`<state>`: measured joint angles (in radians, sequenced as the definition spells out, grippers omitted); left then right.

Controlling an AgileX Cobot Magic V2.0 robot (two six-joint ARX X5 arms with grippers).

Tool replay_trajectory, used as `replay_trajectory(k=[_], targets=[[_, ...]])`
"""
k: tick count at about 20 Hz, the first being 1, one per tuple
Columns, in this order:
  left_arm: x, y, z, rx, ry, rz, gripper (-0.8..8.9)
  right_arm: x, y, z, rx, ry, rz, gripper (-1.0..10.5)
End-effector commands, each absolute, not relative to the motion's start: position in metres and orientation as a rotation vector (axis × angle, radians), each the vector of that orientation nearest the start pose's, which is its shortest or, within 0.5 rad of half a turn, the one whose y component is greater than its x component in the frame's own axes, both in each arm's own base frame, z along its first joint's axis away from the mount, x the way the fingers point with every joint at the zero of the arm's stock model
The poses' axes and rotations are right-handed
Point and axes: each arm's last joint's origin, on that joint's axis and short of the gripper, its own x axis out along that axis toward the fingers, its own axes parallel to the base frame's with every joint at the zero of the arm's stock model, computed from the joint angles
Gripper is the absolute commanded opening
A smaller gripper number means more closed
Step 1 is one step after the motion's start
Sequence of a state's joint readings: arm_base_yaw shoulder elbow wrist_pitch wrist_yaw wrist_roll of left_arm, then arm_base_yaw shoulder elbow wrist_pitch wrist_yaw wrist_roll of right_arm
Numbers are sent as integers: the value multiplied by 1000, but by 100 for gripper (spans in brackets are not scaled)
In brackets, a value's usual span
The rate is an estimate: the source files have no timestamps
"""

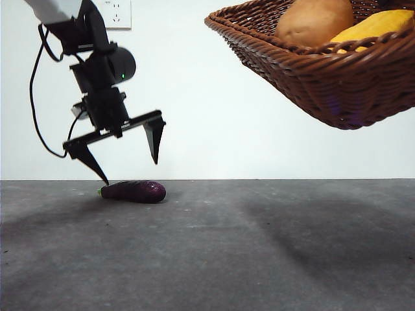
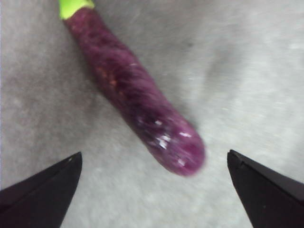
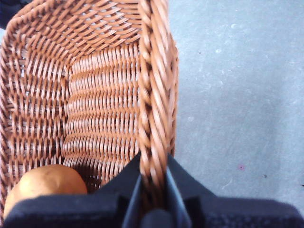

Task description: Help me put the vegetables on the table into the basket

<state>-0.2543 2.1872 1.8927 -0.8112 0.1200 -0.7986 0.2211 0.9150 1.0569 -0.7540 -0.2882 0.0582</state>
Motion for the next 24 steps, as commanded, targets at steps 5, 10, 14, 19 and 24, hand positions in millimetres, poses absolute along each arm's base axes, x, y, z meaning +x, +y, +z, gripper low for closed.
replay_trajectory(k=[5,10,14,19,24], targets=[[463,-123,196,-694,1178,144,530,166,46,352,68,612,490,-12],[467,-124,183,-702,1184,164,525,165,46,352,46,614,499,-12],[472,-121,185,-744,1130,188,457,165,46,352,41,613,515,-12],[474,-119,177,-745,1147,201,430,165,46,352,25,607,520,-12],[476,-124,158,-763,1203,174,256,164,46,351,22,615,525,-12]])
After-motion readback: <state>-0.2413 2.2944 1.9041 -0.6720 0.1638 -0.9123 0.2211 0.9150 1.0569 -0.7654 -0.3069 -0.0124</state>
